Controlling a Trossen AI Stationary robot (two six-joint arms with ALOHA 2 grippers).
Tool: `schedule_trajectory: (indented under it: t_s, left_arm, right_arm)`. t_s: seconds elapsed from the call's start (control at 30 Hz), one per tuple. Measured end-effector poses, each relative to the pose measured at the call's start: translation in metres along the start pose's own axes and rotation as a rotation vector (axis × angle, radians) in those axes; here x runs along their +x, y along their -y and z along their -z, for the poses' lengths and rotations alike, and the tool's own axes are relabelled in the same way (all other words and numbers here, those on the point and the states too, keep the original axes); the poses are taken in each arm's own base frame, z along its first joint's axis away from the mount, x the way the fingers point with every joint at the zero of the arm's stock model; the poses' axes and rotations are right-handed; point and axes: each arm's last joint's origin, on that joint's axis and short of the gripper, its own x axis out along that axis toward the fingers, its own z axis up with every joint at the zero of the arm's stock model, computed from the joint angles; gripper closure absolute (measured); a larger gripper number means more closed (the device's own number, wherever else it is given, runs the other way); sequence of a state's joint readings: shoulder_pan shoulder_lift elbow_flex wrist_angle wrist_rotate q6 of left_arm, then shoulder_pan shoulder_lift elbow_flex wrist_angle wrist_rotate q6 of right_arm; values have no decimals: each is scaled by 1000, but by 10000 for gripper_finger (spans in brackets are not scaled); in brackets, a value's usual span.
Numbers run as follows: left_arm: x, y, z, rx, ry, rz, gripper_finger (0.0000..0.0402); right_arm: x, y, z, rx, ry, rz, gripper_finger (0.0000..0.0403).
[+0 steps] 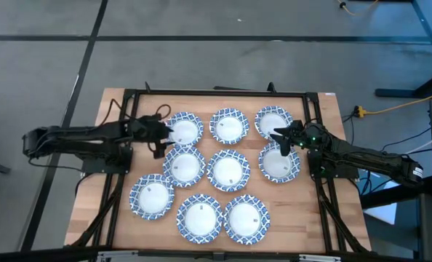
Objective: Nest bowls inside each other
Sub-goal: Stack the white bowl on the white bowl
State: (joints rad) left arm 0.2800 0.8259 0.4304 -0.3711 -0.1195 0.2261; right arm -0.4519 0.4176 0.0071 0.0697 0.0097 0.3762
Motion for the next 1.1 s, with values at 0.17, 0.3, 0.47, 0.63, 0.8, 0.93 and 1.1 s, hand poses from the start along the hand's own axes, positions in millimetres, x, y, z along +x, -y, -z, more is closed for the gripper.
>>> schedule_trajectory:
  t_s: [0.17, 0.3, 0.47, 0.63, 0.8, 0.93, 1.1]
  left_arm:
    - [-3, 1, -11, 89, -56, -32, 171]
    - [1, 5, -13, 128, -93, -7, 171]
    - [9, 10, -6, 189, -200, 30, 171]
    - [18, 11, -3, 259, -259, 42, 171]
    - [27, 13, 0, 319, -310, 59, 171]
    - [34, 14, 3, 348, -358, 35, 171]
    - [44, 16, 5, 354, -389, 42, 174]
  right_arm:
    - [0, 1, 0, -20, 8, 20, 198]
    - [0, 1, -1, -19, 18, 47, 198]
    - [0, 1, -1, -19, 18, 47, 198]
    - [0, 1, -1, -19, 18, 47, 198]
    - [0, 1, -1, -19, 18, 47, 198]
    - [0, 1, -1, -19, 18, 47, 198]
    - [0, 1, -1, -19, 19, 49, 198]
